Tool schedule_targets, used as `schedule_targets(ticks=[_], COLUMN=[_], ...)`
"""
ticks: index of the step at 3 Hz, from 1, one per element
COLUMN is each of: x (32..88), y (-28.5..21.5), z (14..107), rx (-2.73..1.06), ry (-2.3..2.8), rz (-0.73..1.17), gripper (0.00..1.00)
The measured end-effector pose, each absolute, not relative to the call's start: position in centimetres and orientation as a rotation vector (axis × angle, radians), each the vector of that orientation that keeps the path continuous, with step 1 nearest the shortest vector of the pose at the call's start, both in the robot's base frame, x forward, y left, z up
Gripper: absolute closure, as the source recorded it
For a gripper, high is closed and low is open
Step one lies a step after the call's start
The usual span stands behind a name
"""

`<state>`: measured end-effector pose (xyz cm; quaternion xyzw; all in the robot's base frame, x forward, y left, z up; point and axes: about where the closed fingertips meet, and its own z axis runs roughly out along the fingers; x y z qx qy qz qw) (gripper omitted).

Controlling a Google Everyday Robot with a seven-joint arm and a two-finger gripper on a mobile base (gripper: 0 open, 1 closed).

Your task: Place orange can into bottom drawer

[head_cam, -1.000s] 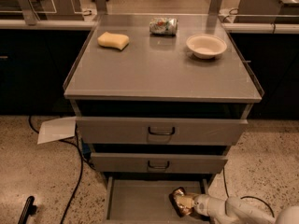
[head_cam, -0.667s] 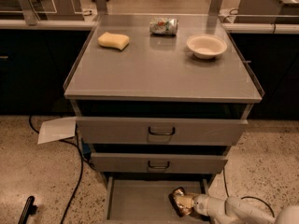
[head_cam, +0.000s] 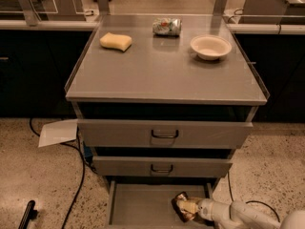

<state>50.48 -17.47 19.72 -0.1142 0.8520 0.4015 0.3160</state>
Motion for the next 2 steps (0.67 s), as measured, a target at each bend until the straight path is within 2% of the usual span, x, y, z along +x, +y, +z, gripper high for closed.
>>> schedule_targets(ticks=[1,2], x=[50.47,50.47], y=[-17.46,-17.46], z=[19.71,19.71], rx=[-0.301,-0.301], ry=[2.244,2.244], rz=[1.058,1.058], gripper=[0.0,0.0])
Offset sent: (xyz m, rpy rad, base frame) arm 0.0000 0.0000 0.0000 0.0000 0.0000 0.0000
